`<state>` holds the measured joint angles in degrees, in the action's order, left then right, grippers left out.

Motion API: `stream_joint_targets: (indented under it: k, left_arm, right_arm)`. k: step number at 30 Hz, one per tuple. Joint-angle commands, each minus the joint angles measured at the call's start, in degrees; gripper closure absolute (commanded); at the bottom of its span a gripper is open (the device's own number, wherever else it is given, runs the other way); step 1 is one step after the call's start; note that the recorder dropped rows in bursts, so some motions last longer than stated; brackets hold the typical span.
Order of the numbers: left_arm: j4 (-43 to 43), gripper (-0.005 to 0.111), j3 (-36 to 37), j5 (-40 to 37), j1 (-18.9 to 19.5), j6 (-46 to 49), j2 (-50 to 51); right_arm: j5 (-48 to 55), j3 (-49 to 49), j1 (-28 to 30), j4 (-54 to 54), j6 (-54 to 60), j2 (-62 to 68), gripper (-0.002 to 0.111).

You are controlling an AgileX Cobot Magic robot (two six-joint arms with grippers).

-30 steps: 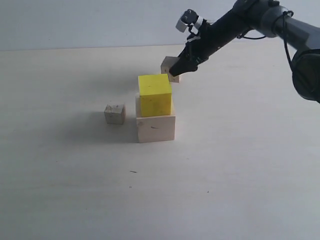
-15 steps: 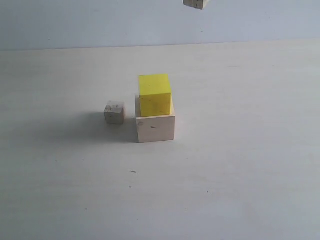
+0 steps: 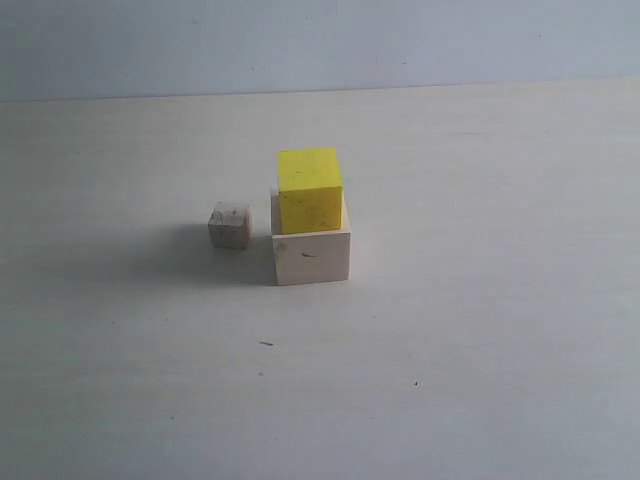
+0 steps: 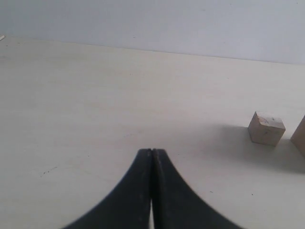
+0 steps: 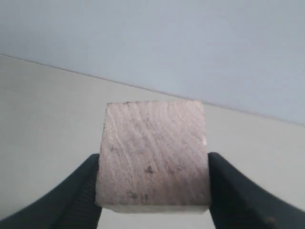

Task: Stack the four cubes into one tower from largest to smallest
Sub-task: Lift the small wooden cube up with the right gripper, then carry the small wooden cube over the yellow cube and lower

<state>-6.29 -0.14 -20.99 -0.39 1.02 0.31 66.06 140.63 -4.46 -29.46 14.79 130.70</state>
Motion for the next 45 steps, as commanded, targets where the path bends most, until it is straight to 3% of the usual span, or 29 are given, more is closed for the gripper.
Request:
stream_joint_targets:
  k: [1, 4, 13, 21, 27, 33, 36, 38, 41, 45]
  left_arm:
    - [0.13, 0.107, 0.14, 0.53, -0.36, 0.24, -0.31]
    - [0.13, 0.107, 0.14, 0.53, -0.36, 0.24, -0.31]
    - [0.13, 0.107, 0.14, 0.53, -0.36, 0.24, -0.31]
    - [0.13, 0.107, 0.14, 0.53, -0.36, 0.24, -0.31]
    - [0.13, 0.107, 0.14, 0.53, -0.36, 0.24, -0.31]
    - [0.13, 0.107, 0.14, 0.53, -0.36, 0.24, -0.31]
    - [0.13, 0.107, 0.14, 0.53, -0.36, 0.24, -0.31]
    - [0.13, 0.107, 0.14, 0.53, -0.36, 0.24, -0.31]
    - [0.13, 0.107, 0.14, 0.53, -0.36, 0.24, -0.31]
    - [0.13, 0.107, 0.14, 0.53, -0.36, 0.24, -0.31]
  right_arm:
    - [3.9, 0.28, -0.21, 15.54, -11.72, -0.79, 0.108]
    - [3.9, -1.8, -0.11, 13.58, -14.03, -2.16, 0.108]
    - [3.9, -6.78, -2.88, 5.11, -4.81, -7.14, 0.108]
    - [3.9, -15.23, -2.4, -16.53, 12.54, -10.92, 0.108]
    - [0.92, -27.51, -2.4, -23.18, 22.89, -14.4, 0.108]
    - [-1.1, -51.06, 1.41, -52.47, 57.09, -22.79, 0.108]
    - [3.9, -65.97, 3.26, -70.49, 85.94, -26.52, 0.108]
    - [3.9, -68.47, 1.96, -67.32, 96.78, -27.13, 0.108]
    - [3.9, -67.85, -2.46, -57.2, 98.12, -27.13, 0.108]
    - [3.48, -67.6, -5.55, -51.51, 101.07, -27.64, 0.108]
